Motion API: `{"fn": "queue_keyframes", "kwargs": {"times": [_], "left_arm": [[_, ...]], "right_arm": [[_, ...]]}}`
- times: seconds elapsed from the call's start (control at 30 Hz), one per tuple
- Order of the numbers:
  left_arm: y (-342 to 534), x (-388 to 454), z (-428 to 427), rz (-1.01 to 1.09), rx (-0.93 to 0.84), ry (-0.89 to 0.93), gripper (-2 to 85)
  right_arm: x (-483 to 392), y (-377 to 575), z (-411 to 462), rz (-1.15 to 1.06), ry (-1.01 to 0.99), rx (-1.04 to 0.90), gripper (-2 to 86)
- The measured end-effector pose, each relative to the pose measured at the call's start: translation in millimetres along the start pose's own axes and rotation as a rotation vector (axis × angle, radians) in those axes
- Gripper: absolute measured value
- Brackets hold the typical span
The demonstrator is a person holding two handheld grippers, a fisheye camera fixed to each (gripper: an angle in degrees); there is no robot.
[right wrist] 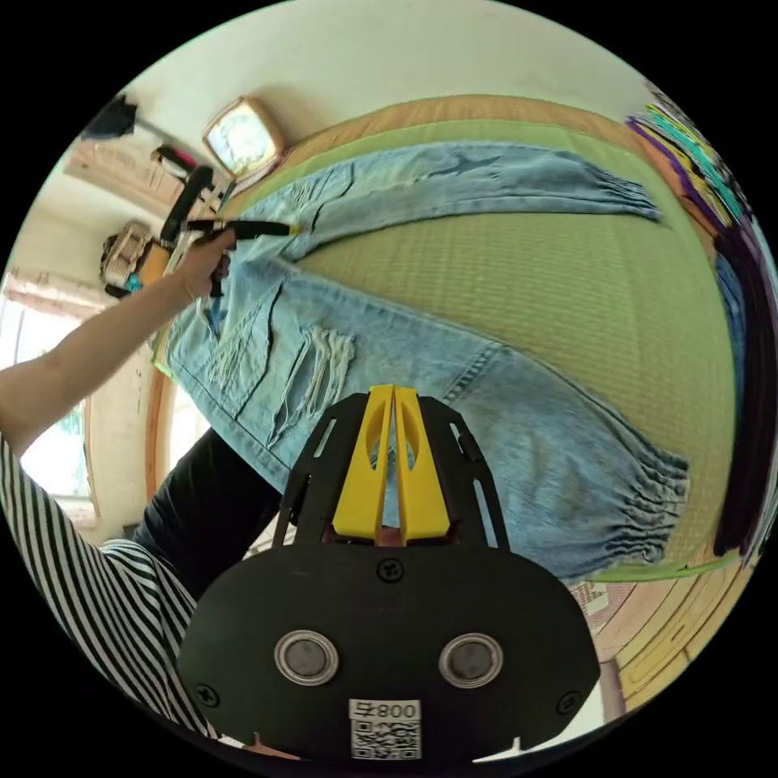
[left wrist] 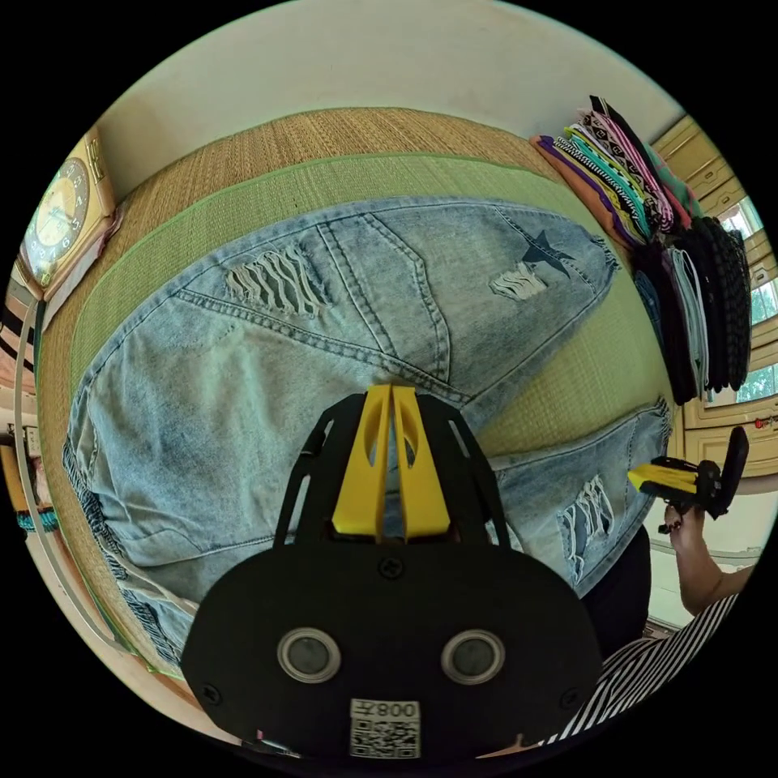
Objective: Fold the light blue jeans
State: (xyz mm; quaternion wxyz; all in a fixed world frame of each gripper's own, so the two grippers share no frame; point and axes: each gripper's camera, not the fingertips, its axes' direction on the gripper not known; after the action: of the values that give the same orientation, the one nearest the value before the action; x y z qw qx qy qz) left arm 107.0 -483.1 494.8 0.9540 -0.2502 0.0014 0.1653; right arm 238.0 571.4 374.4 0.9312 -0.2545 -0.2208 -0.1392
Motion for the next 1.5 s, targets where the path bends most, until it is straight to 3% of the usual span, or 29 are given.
{"fn": "queue_keyframes", "kwargs": {"times": [0.1, 0.33, 0.43, 0.57, 0.87, 1.03, 1.17, 1.27, 1.5], "left_arm": [[-20, 3, -4, -0.013, -0.001, 0.005, 0.5], [-30, 33, -9, 0.052, 0.050, 0.024, 0.5], [-34, 38, -20, 0.031, 0.085, 0.124, 1.1], [-59, 61, -36, 0.102, 0.179, 0.214, 4.9], [-195, 139, -18, 0.253, 0.173, 0.260, 9.8], [-259, 168, 1, 0.261, 0.140, 0.204, 9.9], [-282, 185, 23, 0.250, 0.060, 0.056, 5.5], [-284, 193, 21, 0.274, 0.083, 0.047, 1.5], [-289, 201, 1, 0.273, 0.201, 0.146, 2.6]], "right_arm": [[-15, 13, 18, -0.053, 0.104, 0.013, 0.0], [25, 40, 18, 0.001, -0.090, 0.028, 0.2], [37, 46, 17, 0.051, -0.146, 0.037, 0.4], [63, 41, -14, 0.085, 0.026, 0.178, 1.3], [179, -45, -57, 0.245, 0.237, 0.347, 8.0], [216, -89, -45, 0.265, 0.279, 0.288, 8.9], [226, -91, -25, 0.267, 0.239, 0.262, 6.7], [215, -80, -33, 0.235, 0.282, 0.299, 3.0], [195, -79, -65, 0.172, 0.233, 0.381, 0.8]]}}
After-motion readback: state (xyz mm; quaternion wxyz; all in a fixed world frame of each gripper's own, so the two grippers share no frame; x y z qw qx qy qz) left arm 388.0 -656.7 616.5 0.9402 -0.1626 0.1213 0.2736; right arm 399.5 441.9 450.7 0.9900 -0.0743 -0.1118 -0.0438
